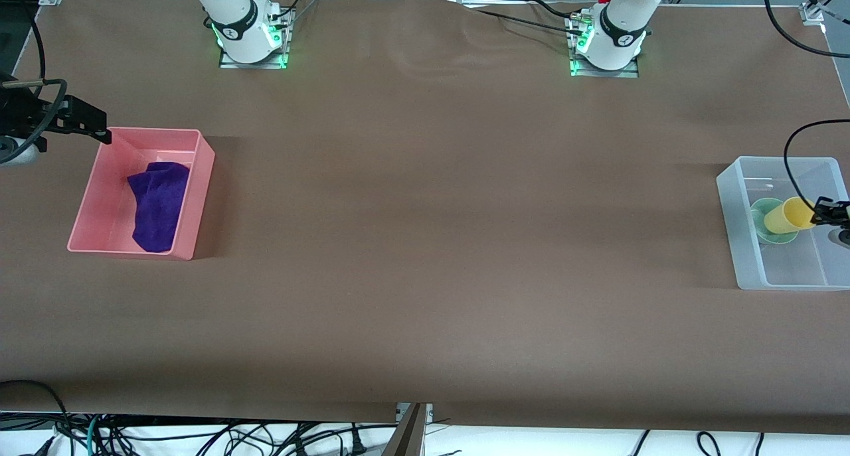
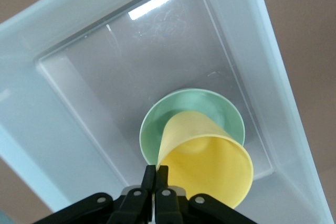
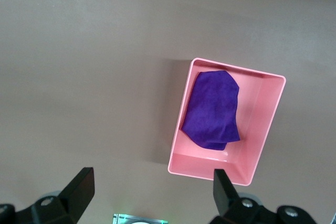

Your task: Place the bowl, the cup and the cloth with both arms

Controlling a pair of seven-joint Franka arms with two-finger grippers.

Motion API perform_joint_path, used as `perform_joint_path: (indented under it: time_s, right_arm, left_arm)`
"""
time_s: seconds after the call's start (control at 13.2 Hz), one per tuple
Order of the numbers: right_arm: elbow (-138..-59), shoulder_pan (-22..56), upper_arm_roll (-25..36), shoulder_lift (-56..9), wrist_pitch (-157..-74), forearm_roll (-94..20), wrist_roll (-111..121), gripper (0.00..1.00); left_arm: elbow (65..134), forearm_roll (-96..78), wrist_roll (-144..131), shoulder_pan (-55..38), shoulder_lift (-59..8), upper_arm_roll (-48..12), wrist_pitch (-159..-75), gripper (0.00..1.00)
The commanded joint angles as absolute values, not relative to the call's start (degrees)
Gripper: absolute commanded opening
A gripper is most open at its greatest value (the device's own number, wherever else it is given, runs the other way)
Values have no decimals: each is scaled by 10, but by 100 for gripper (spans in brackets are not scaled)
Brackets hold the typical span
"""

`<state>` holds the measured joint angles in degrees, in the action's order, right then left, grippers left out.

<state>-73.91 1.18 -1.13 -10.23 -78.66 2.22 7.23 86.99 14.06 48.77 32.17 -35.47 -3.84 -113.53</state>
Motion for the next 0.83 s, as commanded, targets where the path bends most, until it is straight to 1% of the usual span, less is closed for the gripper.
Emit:
perform_joint_path:
  time_s: [0.0, 0.15, 0.53, 0.75]
  right_arm:
    - [-738, 9, -9, -101, -788, 25, 70, 100]
    - [-738, 11, -10, -101, -790, 25, 71, 100]
    - [-738, 11, -11, -105, -795, 27, 73, 100]
    - [-738, 13, -13, -109, -798, 27, 73, 100]
  left_arm:
    - [863, 130, 496, 322, -344, -42, -1129, 100]
    - [860, 130, 490, 315, -315, -57, -1095, 100]
    - [856, 129, 418, 314, -233, -165, -1011, 100]
    - [857, 102, 280, 314, -215, -233, -968, 100]
